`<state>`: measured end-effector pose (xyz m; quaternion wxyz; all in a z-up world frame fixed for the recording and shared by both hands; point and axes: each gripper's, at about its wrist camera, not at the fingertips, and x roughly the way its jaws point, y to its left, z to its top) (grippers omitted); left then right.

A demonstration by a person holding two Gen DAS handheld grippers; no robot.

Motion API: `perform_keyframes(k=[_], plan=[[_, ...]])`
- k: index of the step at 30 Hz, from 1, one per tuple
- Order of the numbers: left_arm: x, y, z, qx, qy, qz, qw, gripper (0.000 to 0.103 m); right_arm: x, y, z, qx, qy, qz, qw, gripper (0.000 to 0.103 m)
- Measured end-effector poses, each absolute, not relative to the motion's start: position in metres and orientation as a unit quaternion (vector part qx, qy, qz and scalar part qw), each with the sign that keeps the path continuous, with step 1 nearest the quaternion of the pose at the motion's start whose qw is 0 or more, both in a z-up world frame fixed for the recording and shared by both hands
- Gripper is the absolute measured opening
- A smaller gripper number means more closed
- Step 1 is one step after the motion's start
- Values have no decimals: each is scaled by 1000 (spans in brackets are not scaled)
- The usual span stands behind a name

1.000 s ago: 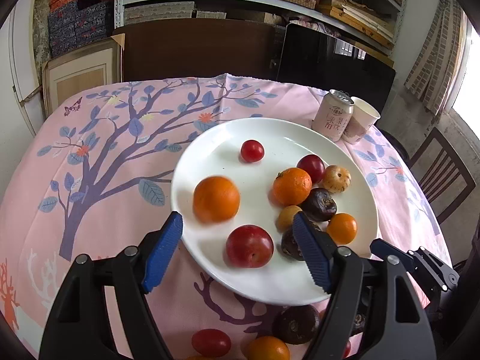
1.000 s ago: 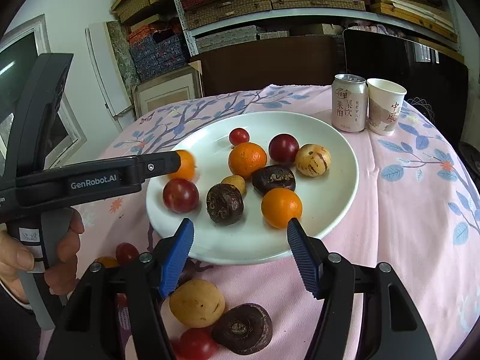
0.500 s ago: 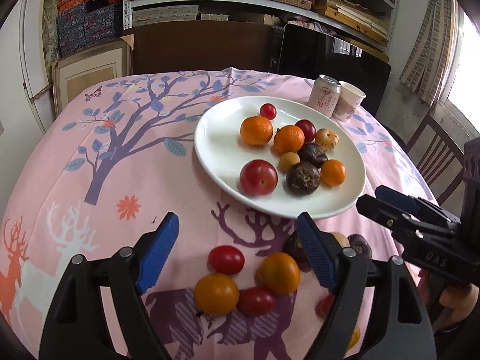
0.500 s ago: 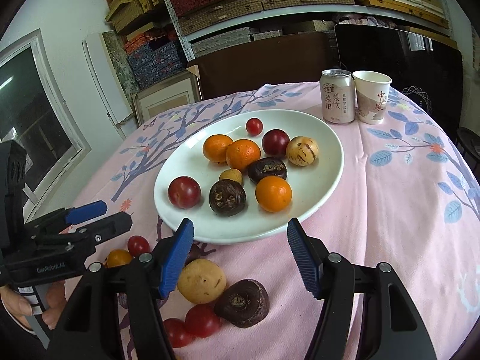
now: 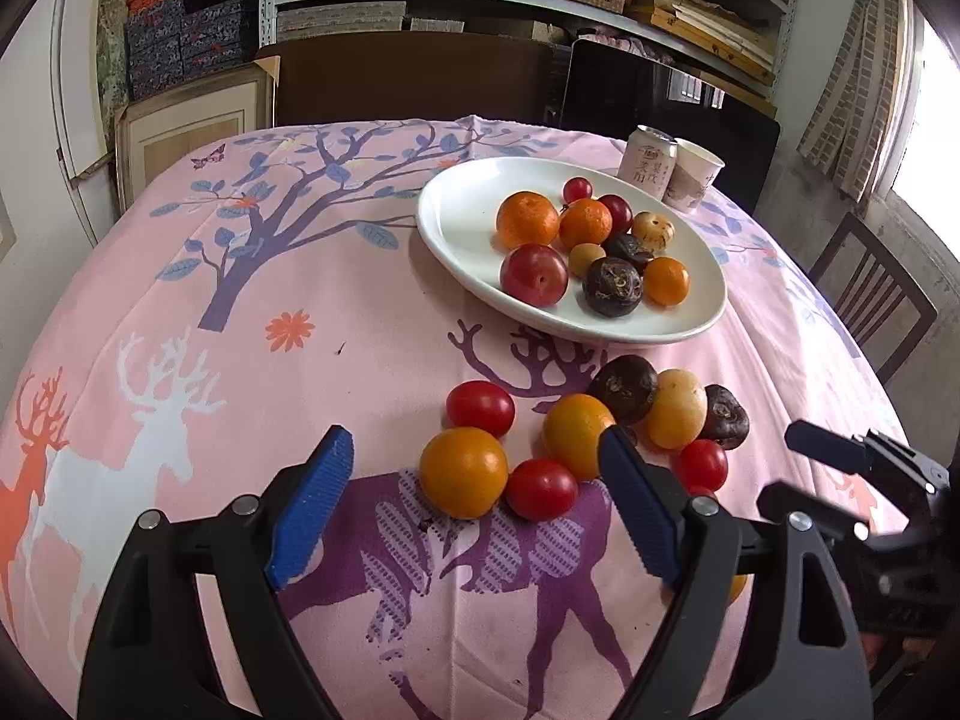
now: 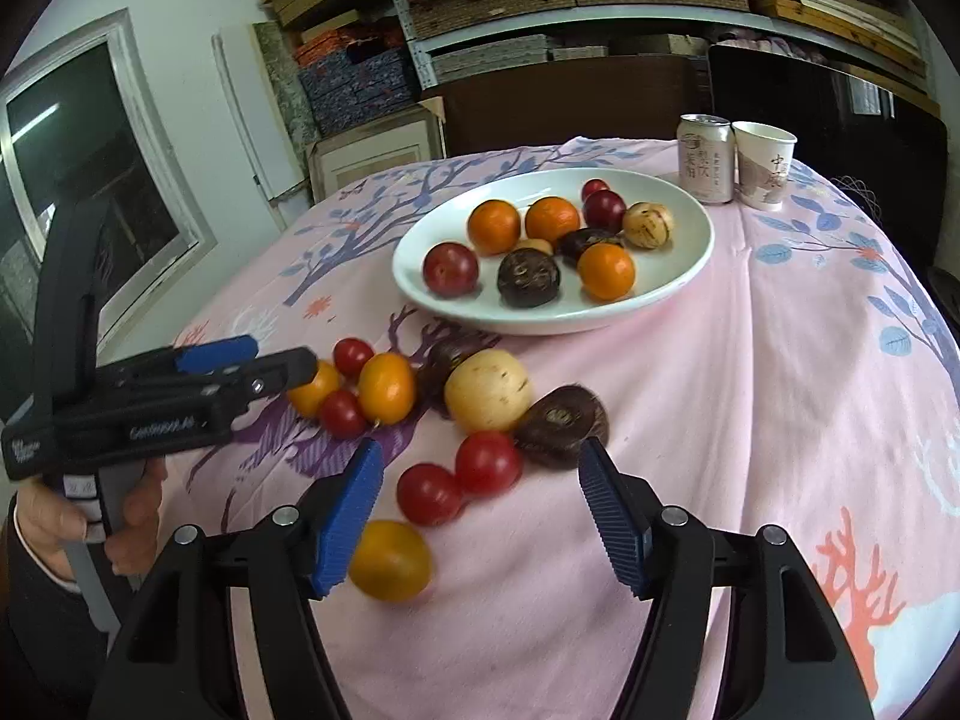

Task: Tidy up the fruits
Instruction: 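Move both open tools back to the fruit cluster, then grasp a yellow-orange fruit with the right tool, then grasp an orange tomato with the left tool while the right holds its fruit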

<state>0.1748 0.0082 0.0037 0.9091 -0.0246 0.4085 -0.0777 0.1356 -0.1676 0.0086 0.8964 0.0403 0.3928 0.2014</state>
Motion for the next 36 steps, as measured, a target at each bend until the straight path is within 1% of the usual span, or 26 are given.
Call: perform_keyframes(k=[2, 4, 10, 11, 12, 13, 18, 22, 25, 31, 32, 34, 36], plan=[[172, 11, 2, -25, 412, -76, 908, 82, 123, -157, 6, 21, 399, 205, 893, 68], [169, 12, 0, -20, 412, -73, 908, 86, 114, -148, 1, 10, 407, 207, 890, 68], [161, 17, -2, -18, 411, -74, 908, 86, 107, -126, -10, -29, 427, 207, 880, 68], [160, 18, -3, -19, 412, -74, 908, 86, 107, -122, -11, -36, 430, 206, 878, 67], [159, 18, -4, -18, 413, -74, 907, 86, 107, -120, -13, -40, 433, 205, 877, 57], [159, 18, -5, -17, 415, -74, 907, 86, 109, -118, -15, -43, 439, 206, 874, 37], [158, 19, -10, -13, 423, -72, 903, 86, 113, -123, -14, -25, 437, 210, 874, 37], [162, 22, -14, -15, 427, -62, 902, 86, 114, -148, -4, 19, 415, 213, 884, 37], [165, 26, -17, -17, 431, -54, 901, 86, 121, -169, -9, 62, 417, 206, 883, 37], [167, 19, -29, 21, 440, -55, 896, 86, 126, -180, -13, 89, 415, 215, 880, 37], [168, 18, -32, 26, 443, -53, 895, 85, 125, -181, -13, 91, 414, 216, 880, 37], [172, 17, -39, 34, 454, -50, 889, 77, 125, -182, -12, 95, 411, 221, 879, 37], [174, 17, -40, 36, 452, -49, 890, 77, 123, -182, -10, 96, 409, 225, 879, 37]])
